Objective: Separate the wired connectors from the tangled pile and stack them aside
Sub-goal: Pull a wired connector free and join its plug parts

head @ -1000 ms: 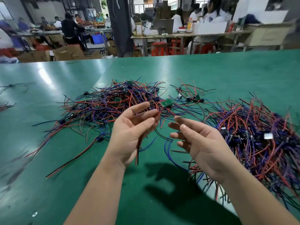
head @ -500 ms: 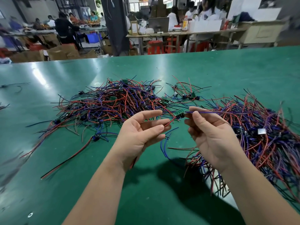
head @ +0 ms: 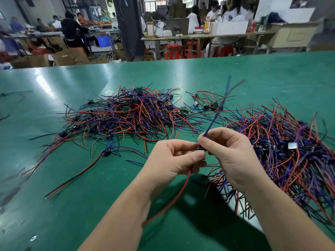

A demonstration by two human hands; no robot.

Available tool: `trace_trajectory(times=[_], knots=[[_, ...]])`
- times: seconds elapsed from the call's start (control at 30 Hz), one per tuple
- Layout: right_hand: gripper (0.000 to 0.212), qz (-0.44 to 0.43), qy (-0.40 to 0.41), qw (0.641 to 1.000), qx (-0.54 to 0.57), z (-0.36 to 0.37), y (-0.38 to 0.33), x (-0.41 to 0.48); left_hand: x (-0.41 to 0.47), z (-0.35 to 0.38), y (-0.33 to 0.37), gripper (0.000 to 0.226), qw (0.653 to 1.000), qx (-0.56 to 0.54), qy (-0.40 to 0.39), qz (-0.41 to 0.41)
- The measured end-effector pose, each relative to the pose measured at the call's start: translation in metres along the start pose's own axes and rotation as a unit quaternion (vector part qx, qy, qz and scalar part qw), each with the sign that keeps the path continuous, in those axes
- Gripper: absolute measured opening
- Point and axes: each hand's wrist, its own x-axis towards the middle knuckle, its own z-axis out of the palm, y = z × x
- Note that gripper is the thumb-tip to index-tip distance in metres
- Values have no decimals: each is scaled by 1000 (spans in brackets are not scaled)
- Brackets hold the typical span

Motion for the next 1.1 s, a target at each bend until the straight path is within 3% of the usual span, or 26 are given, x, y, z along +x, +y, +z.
trace_trajectory(times=[0.13,0.37,0.7,0.8,0.87,0.97,1.07,1.1], knots=[[12,25,30,999,-25,-9,-3,5,0,8,-6,9,1000,17,3,-20],[14,51,186,976,103,-38,-24,20,-8,13,-8,15,986,79,-135,-50],[31,18,238,966,104,-37,-21,19,-13,6,-6,21,966,64,-233,-92],[36,63,214,962,155,-38,-21,22,-10,5,-6,25,968,38,-244,-41],[39,113,188,966,140,-38,-19,23,-8,5,-2,23,973,-44,-226,6],[24,179,121,975,55,-34,-11,19,-2,3,3,33,964,-220,-132,64],[6,211,-12,976,-45,-25,-8,11,3,0,8,42,950,-293,-10,110],[11,213,-60,973,-64,-20,-7,7,4,-1,9,43,944,-304,27,123]])
